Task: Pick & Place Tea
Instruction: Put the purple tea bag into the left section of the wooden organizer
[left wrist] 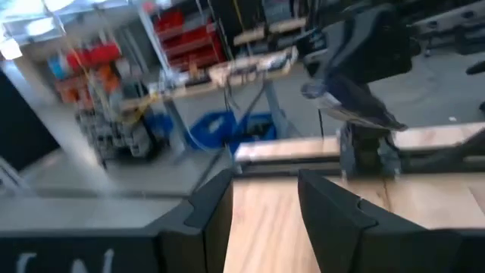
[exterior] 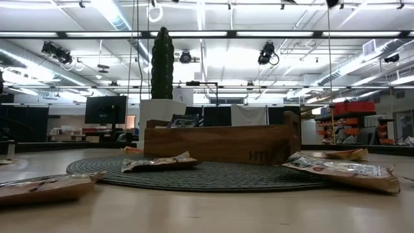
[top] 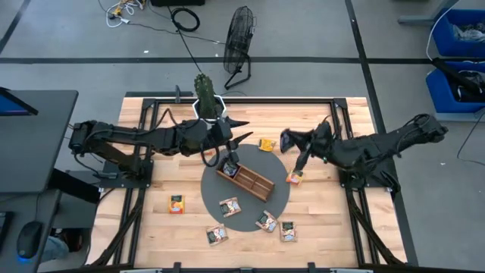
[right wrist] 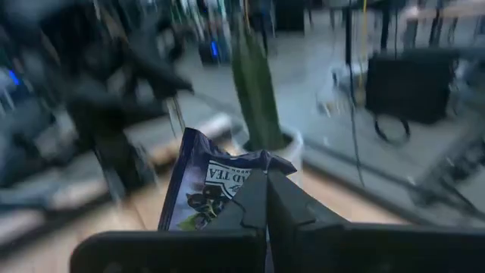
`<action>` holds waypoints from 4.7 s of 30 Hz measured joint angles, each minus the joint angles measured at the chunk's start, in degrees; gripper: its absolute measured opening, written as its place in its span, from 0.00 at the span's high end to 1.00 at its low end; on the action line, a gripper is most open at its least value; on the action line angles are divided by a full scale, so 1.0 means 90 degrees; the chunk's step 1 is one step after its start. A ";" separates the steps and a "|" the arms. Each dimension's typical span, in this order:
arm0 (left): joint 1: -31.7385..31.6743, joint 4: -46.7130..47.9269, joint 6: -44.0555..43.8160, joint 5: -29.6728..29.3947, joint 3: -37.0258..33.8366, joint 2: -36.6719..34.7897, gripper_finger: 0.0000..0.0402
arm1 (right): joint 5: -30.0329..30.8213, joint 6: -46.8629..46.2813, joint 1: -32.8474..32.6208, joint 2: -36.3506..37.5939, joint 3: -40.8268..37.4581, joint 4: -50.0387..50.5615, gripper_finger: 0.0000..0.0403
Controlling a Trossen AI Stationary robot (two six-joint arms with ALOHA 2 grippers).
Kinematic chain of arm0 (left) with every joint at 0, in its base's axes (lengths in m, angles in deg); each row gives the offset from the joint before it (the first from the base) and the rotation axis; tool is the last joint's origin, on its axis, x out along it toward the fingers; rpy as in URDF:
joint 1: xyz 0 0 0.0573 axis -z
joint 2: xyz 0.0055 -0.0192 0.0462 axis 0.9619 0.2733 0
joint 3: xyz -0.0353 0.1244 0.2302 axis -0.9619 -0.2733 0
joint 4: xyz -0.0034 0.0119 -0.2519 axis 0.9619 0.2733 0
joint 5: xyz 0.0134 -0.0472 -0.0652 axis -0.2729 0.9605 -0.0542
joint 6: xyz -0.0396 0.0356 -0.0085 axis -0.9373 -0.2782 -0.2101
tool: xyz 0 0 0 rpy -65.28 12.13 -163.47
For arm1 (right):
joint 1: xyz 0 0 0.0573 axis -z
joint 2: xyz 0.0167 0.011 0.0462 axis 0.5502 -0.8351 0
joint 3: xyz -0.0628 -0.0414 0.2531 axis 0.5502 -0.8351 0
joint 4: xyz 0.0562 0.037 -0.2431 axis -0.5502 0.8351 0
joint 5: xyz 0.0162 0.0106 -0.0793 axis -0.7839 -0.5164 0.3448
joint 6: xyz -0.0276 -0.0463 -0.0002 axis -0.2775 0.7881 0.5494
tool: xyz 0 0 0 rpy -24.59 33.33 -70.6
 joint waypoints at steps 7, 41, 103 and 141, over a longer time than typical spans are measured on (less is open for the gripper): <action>0.0056 -0.0847 0.0740 0.0107 0.0000 0.0000 0.62 | -0.0012 0.1275 0.0436 -0.0371 0.0000 -0.2991 1.00; -0.0041 -0.2963 0.1132 -0.0536 0.0614 0.1082 0.62 | -0.1794 0.0112 0.1785 -0.2191 0.0000 -0.7285 1.00; -0.0064 0.9125 0.0897 0.1465 0.3336 0.1742 1.00 | -0.3411 -0.0215 0.0990 0.0100 0.0000 0.1596 0.86; 0.0103 0.9787 0.1844 0.1007 0.3961 0.3315 0.99 | -0.3411 -0.0233 0.0971 -0.0358 0.0000 0.1684 0.96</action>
